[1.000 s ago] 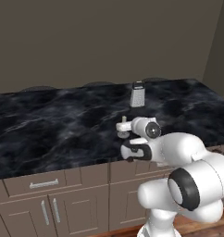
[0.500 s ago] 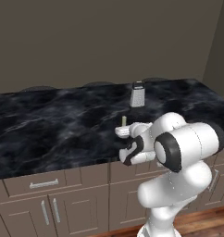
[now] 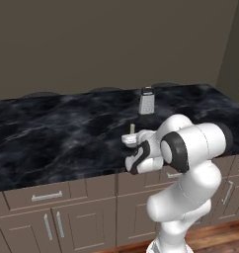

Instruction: Pick the candle and candle from the dining table and place them in the open cabinet. Close the cabinet after placing the objects.

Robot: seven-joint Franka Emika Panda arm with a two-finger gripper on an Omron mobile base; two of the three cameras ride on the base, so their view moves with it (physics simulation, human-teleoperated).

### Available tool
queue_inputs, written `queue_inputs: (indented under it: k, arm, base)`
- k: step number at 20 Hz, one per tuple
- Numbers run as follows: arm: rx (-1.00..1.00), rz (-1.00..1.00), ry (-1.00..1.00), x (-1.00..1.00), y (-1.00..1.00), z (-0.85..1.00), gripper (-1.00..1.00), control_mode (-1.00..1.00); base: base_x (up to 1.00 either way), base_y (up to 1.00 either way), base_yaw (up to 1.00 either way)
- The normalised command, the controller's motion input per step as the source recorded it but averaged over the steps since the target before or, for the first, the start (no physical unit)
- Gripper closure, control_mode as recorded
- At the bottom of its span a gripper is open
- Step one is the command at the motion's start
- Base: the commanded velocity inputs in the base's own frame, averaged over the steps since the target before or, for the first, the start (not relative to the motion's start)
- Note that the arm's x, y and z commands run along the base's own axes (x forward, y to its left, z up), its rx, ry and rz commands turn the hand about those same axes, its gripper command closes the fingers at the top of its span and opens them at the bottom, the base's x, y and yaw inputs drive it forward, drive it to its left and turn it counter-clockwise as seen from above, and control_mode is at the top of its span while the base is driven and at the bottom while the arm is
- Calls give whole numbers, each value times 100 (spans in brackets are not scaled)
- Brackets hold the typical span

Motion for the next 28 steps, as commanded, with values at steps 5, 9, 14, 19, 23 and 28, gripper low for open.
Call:
queue_inputs:
  k: [5, 9, 14, 19, 23, 28]
  arm:
    - [1, 0, 0, 17, -1, -1, -100, -100]
    - [0, 0, 0, 26, 0, 0, -100, -100]
    - [0, 0, 0, 27, 0, -7, -100, -100]
    - [0, 0, 0, 20, 0, -16, -100, -100]
    - [0, 0, 0, 15, 0, -20, -100, -100]
    - [0, 0, 0, 12, 0, -20, -100, -100]
  base:
    - [0, 0, 0]
    - [0, 0, 0]
    - [0, 0, 0]
    - [0, 0, 0]
    - [0, 0, 0]
    - [0, 0, 0]
